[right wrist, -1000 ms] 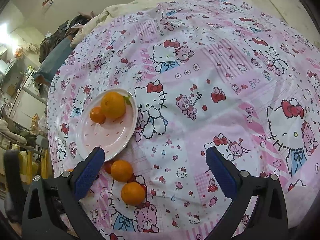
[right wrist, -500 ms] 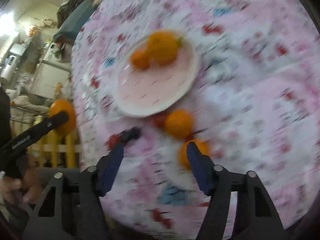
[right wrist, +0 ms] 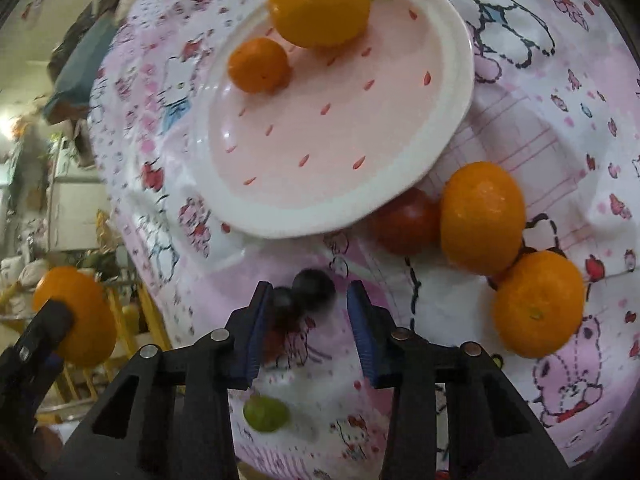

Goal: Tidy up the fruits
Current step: 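Lift the large orange toward the plate with the left gripper while the right grasps a dark grape, then lower the orange onto the plate and open the left gripper while the right carries the dark grape over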

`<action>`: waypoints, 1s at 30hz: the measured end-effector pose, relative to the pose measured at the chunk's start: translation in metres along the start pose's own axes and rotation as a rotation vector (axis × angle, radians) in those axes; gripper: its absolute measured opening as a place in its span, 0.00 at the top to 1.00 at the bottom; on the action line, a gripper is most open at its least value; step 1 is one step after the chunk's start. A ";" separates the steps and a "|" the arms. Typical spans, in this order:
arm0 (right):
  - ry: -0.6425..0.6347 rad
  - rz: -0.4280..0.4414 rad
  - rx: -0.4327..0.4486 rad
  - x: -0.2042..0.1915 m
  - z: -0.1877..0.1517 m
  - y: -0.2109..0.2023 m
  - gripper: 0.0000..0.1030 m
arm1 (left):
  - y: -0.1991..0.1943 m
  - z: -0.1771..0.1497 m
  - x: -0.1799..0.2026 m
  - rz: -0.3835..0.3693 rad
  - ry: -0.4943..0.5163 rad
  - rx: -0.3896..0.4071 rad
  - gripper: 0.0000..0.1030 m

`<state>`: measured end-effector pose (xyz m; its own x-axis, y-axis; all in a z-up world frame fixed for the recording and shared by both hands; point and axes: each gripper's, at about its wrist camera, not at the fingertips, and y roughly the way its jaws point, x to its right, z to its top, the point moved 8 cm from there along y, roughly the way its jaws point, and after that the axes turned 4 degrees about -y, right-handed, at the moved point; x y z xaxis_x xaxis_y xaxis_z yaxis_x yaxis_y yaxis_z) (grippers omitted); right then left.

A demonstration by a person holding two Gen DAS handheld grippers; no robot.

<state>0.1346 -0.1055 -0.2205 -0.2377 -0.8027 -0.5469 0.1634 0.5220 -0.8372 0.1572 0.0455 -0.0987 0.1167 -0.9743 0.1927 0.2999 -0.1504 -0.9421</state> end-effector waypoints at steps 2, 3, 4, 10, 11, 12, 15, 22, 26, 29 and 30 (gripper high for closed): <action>0.018 -0.020 0.004 0.001 0.001 0.004 0.61 | 0.000 0.001 0.000 -0.004 -0.004 -0.001 0.46; 0.030 -0.026 0.009 0.001 0.002 0.006 0.61 | 0.000 0.002 0.001 -0.008 -0.006 -0.001 0.46; 0.033 -0.032 0.016 0.001 0.002 0.006 0.62 | 0.000 0.002 0.001 -0.011 -0.006 0.000 0.46; -0.010 -0.064 0.023 0.002 0.005 0.010 0.77 | 0.001 0.002 0.005 -0.012 0.003 -0.001 0.46; -0.024 -0.064 0.019 0.001 0.003 0.009 0.77 | 0.001 0.002 0.005 -0.009 0.004 -0.002 0.46; -0.034 -0.059 0.014 0.002 0.003 0.009 0.77 | 0.002 0.001 0.005 -0.005 0.006 -0.002 0.46; -0.039 -0.028 0.001 0.003 0.003 0.006 0.78 | 0.004 0.001 0.006 0.002 0.011 -0.001 0.46; -0.090 0.017 0.015 0.005 -0.001 -0.021 0.78 | 0.010 -0.002 0.006 0.033 0.024 -0.001 0.46; -0.124 0.042 0.028 0.011 -0.003 -0.044 0.78 | 0.015 -0.004 0.009 0.051 0.034 -0.006 0.46; -0.140 0.053 0.043 0.019 0.002 -0.064 0.78 | 0.019 -0.006 0.011 0.050 0.032 -0.015 0.46; -0.147 0.055 0.049 0.021 0.004 -0.072 0.78 | 0.021 -0.007 0.013 0.050 0.034 -0.019 0.46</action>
<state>0.1219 -0.1614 -0.1719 -0.0853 -0.8084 -0.5824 0.2201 0.5548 -0.8024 0.1587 0.0288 -0.1178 0.0991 -0.9857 0.1365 0.2764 -0.1045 -0.9553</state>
